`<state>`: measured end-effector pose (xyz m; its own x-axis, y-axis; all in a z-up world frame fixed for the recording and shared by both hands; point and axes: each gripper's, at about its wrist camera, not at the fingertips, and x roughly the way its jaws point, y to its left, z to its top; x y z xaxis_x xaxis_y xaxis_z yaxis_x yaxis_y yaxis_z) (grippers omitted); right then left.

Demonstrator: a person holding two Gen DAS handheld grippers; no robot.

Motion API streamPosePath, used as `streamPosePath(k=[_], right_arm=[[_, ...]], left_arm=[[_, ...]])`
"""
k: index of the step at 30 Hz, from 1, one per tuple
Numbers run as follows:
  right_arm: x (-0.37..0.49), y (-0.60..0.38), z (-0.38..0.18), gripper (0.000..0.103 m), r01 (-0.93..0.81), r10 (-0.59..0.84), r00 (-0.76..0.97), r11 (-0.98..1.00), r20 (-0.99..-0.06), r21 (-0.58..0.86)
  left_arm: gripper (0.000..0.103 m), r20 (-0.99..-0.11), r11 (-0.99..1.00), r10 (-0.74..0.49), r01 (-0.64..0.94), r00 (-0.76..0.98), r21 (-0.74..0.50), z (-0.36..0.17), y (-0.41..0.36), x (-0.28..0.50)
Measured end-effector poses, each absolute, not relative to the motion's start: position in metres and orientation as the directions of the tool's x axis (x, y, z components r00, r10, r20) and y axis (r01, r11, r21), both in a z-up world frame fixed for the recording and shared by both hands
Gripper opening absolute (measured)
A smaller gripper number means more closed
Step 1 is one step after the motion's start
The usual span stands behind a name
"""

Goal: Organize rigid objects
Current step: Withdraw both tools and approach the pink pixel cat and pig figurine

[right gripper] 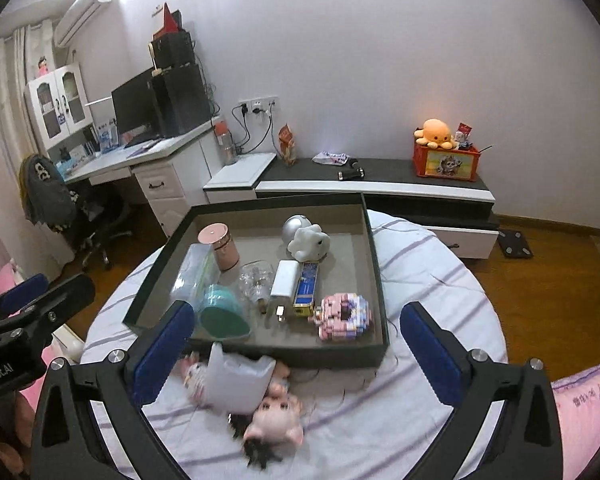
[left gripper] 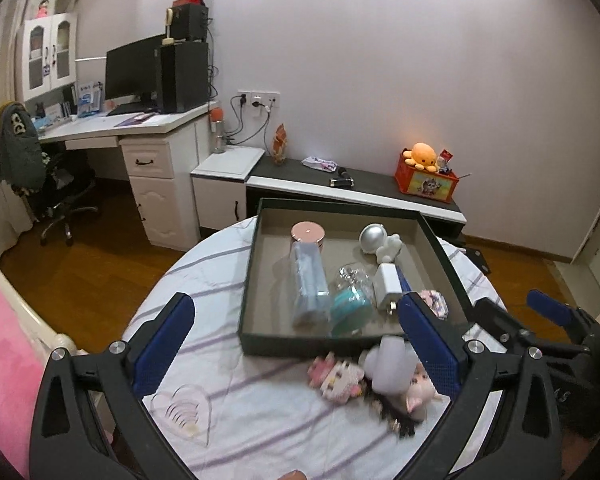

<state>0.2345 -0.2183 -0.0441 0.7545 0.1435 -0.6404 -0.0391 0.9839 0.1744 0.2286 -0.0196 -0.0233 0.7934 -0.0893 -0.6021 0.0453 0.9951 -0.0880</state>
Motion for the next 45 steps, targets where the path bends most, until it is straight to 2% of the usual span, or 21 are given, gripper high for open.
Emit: streamPosePath(k=[22,45], right_arm=[[0.096,-0.22,-0.006,0.103,0.001,0.078,0.846,0.989,-0.528,0.148],[0.088,-0.22,-0.011,0.103,0.004,0.071,0.832,0.991,-0.55,0.135]], left_arm=[[0.103,-0.607,0.999,-0.04,0.012,0.794,-0.05,-0.039,-0.006,0.121],[0.103,-0.63,0.999,-0.045,0.017,0.775,-0.05,-0.047,-0.011,0.114]])
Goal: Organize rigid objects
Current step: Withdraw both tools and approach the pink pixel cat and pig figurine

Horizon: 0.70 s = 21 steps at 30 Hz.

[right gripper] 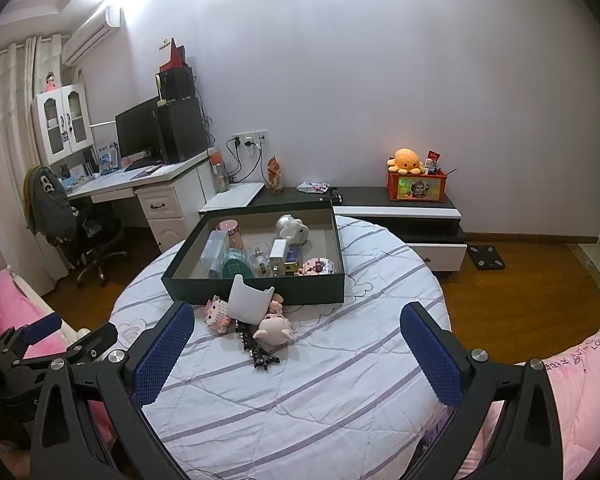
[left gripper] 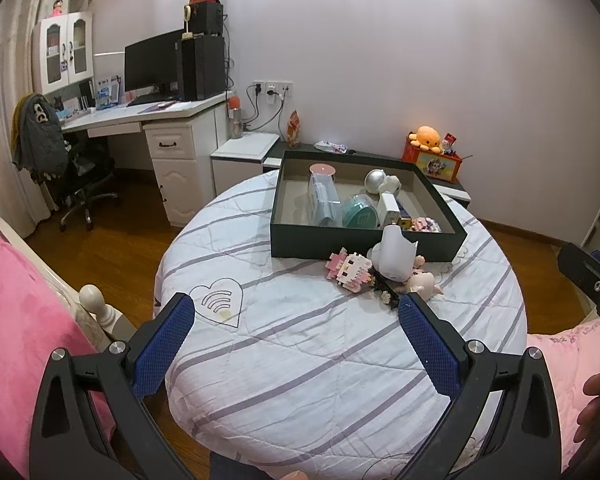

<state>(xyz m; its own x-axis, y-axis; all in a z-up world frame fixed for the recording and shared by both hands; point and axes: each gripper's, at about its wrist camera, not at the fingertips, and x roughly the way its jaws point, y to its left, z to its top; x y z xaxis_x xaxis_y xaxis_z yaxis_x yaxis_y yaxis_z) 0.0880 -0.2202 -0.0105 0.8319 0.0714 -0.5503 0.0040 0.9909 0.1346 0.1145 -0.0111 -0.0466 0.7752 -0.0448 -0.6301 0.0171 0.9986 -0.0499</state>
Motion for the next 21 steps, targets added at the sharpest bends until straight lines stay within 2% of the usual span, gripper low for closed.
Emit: streamPosePath(k=[7,15,21], right_arm=[[0.112,-0.224,-0.039,0.103,0.011,0.078,0.783,0.99,-0.616,0.14],[0.16,-0.216,-0.089,0.103,-0.043,0.137,0.678,0.988,-0.722,0.148],[0.195,-0.209,-0.118,0.103,-0.078,0.182,0.615,0.982,-0.767,0.17]], left_arm=[[0.103,-0.676,0.999,-0.043,0.033,0.735,-0.027,-0.074,-0.019,0.141],[0.103,-0.718,0.998,-0.052,0.062,0.694,-0.012,-0.109,-0.035,0.187],[0.103,-0.743,0.997,-0.049,0.077,0.668,0.004,-0.13,-0.044,0.222]])
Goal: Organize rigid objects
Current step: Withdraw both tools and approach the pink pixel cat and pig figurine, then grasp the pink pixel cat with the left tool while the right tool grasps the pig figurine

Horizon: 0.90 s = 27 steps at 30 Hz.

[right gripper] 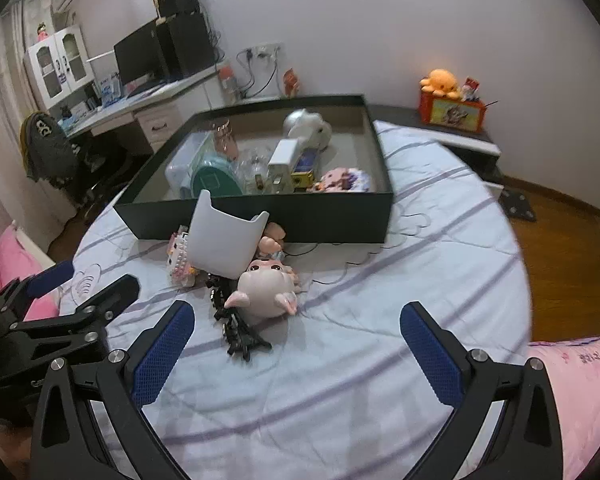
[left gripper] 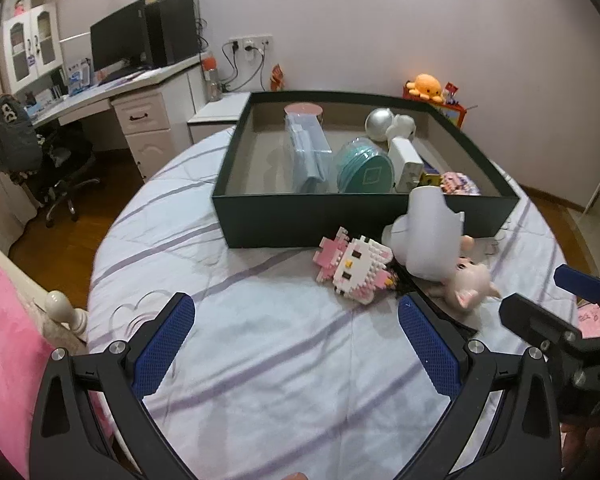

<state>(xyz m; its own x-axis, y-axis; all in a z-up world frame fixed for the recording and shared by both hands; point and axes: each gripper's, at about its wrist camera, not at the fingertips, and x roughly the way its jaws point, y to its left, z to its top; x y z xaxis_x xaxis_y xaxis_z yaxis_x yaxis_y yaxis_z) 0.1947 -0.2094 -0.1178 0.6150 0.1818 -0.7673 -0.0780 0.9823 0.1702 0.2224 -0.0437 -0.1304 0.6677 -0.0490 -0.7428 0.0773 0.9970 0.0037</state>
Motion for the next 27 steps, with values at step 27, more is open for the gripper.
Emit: streamPosePath(k=[27], right_arm=[[0.241,-0.2,-0.16,0.081,-0.145,0.268,0.504,0.963,-0.821,0.225]], left_arm=[[0.096,-0.811,0.99,-0.111,0.131,0.575,-0.043,-0.178,-0.054,0.285]])
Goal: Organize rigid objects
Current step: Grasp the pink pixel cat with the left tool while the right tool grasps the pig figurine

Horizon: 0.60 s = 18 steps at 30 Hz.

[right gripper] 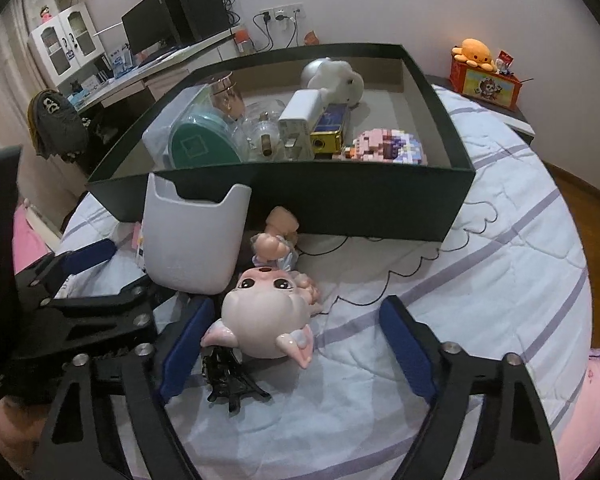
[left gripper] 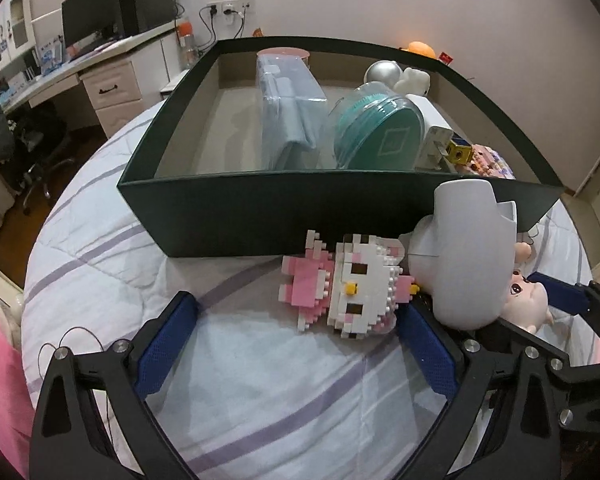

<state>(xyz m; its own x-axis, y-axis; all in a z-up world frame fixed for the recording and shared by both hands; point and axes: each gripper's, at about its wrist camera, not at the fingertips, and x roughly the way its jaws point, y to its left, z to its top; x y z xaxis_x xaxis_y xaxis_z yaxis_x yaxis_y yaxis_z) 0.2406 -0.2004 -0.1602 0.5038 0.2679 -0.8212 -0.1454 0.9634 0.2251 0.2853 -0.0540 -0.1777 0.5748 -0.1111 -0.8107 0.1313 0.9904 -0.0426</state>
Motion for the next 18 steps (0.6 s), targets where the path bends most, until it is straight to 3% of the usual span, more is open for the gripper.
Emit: streamPosePath(k=[4,9,13,16,18], right_arm=[[0.235,-0.2,-0.158,0.062,-0.162,0.309,0.509,0.951,-0.804,0.263],[0.237,-0.2,-0.161,0.061,-0.164,0.308,0.505,0.951,-0.806,0.261],[0.246,-0.192,-0.165,0.06,-0.187,0.291,0.516,0.956,-0.805,0.226],[0.245,-0.193,-0.163,0.047,-0.197,0.287,0.525,0.957,-0.801,0.213],[0.24,-0.196,-0.162,0.047,-0.196,0.296,0.524,0.954,-0.799,0.225]], left_arm=[[0.071,-0.801,0.989,-0.115,0.139,0.587,-0.039,-0.175,-0.056,0.285],[0.058,-0.798,0.99,-0.121,0.132,0.591,-0.052,-0.173,-0.054,0.284],[0.057,-0.793,0.991,-0.118,0.126,0.597,-0.053,-0.174,-0.055,0.283],[0.057,-0.786,0.99,-0.134,0.114,0.604,-0.081,-0.172,-0.05,0.279],[0.056,-0.782,0.99,-0.139,0.102,0.608,-0.097,-0.171,-0.045,0.275]])
